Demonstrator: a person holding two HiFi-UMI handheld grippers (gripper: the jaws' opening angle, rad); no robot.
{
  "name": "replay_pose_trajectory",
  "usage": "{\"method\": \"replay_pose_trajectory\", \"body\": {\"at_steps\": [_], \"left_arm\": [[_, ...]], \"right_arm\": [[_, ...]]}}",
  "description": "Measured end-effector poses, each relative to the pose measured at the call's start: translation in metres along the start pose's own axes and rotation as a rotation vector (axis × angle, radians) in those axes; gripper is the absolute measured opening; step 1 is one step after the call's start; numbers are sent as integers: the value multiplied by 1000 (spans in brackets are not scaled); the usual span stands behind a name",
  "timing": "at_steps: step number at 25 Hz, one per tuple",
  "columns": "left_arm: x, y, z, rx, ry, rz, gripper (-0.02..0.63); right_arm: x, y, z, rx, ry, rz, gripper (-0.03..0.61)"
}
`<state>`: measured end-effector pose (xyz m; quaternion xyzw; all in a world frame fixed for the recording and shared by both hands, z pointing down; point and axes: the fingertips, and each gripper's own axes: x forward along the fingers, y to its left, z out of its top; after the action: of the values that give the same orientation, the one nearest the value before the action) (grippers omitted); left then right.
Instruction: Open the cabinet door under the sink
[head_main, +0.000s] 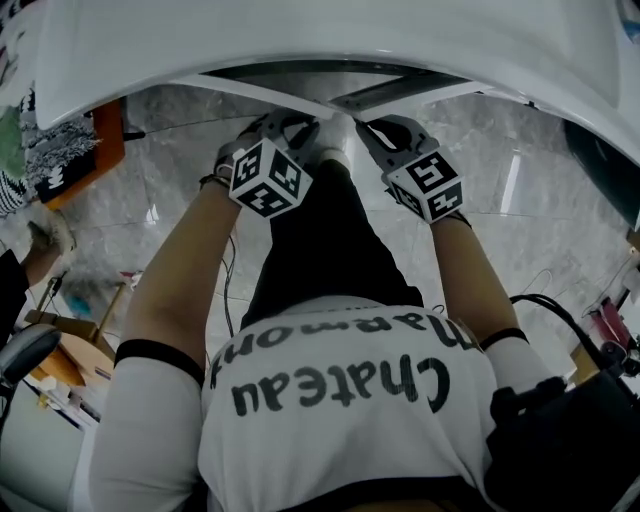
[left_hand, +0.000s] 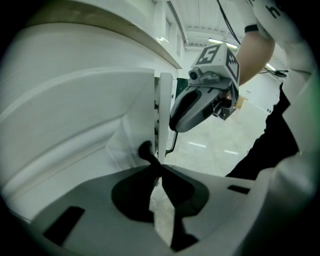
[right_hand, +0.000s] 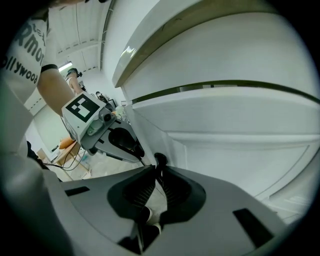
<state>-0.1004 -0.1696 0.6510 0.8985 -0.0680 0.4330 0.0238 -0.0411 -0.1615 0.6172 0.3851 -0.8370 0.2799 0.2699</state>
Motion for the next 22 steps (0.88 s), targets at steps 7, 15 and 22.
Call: {"method": "replay_pose_trajectory", "body": {"at_steps": [7, 15, 22], "left_arm": [[-4, -2, -5, 80, 48, -26, 41], [-14, -19, -19, 168, 75, -53, 40], [-23, -32, -36, 201, 120, -81, 40]], "right_arm": [[-14, 5, -13, -3, 23, -10, 32], [-26, 10, -28, -44, 65, 13, 29], [-31, 17, -36, -69, 111, 32, 29]]}}
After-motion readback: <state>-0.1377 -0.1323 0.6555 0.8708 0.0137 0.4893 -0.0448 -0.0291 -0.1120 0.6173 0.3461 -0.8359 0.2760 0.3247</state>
